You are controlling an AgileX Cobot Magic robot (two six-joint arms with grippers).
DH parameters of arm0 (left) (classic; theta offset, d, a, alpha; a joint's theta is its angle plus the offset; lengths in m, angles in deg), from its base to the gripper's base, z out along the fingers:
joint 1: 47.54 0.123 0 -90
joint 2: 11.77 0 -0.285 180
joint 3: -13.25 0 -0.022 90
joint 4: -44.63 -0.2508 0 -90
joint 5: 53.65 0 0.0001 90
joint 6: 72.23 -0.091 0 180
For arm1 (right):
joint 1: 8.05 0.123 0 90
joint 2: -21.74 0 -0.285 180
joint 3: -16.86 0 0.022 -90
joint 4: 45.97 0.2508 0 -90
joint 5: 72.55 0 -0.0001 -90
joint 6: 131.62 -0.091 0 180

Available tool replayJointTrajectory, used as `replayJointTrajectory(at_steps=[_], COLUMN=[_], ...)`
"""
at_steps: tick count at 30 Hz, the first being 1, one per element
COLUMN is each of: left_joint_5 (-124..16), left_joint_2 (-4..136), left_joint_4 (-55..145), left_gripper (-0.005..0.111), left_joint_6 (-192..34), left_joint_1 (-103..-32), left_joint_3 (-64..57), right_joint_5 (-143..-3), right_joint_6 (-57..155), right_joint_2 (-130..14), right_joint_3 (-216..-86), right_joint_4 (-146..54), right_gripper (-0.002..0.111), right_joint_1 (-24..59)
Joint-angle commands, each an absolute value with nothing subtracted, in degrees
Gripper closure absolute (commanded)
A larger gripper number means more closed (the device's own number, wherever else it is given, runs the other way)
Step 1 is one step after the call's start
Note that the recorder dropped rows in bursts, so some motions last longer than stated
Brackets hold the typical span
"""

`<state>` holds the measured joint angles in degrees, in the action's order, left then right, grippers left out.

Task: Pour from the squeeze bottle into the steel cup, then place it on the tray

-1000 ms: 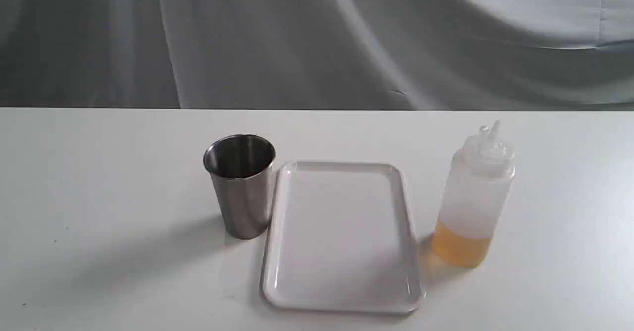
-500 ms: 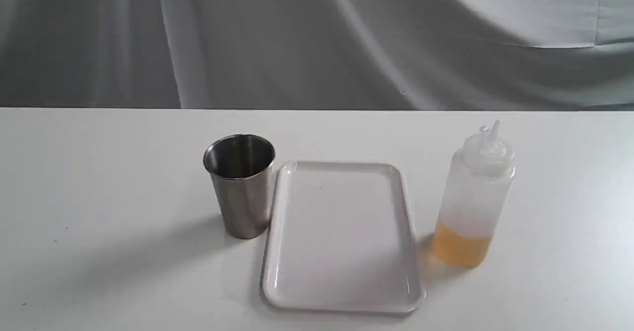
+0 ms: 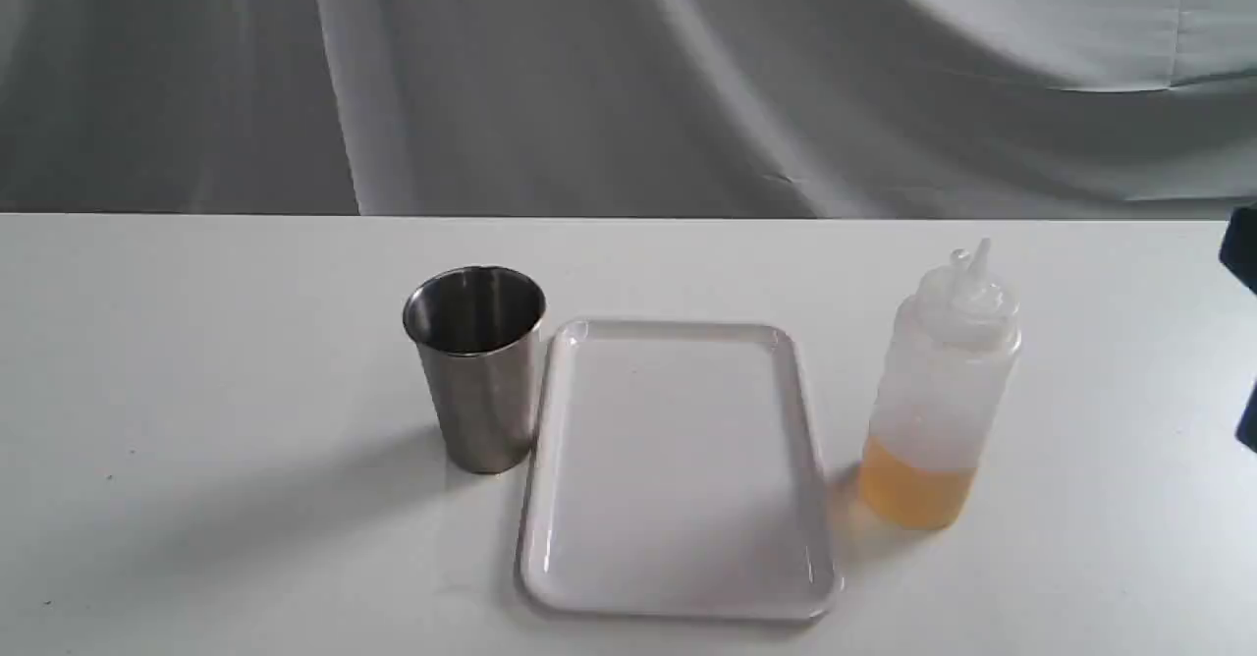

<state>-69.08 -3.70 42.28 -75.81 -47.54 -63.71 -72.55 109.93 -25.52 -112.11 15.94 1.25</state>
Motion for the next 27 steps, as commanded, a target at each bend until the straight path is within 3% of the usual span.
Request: replayJointTrajectory(at_steps=[1,10,19,27], left_joint_5=[-68.7,-68.7,-68.7,-68.7], left_joint_2=[-4.0,-4.0,-4.0,-4.0], left_joint_4=[42.1,42.1,42.1,42.1], left_gripper=[0.098,0.098,0.098,0.098], left_joint_6=[-75.7,-75.7,-75.7,-75.7], left_joint_1=[-47.8,-47.8,-47.8,-47.8], left_joint_3=[-64.0,-64.0,-64.0,-64.0], right_joint_5=[-71.9,-68.2,-54.8,-42.4], right_joint_6=[109.7,108.7,60.3,56.4], right_joint_2=[-27.3,-34.3,-36.3,-39.6], right_joint_3=[-111.7,-111.7,-105.8,-97.0], right_joint_4=[16.1,15.9,-23.6,-27.6], right_gripper=[0.108,0.108,0.108,0.108], right_joint_1=[2.8,6.9,7.4,7.4])
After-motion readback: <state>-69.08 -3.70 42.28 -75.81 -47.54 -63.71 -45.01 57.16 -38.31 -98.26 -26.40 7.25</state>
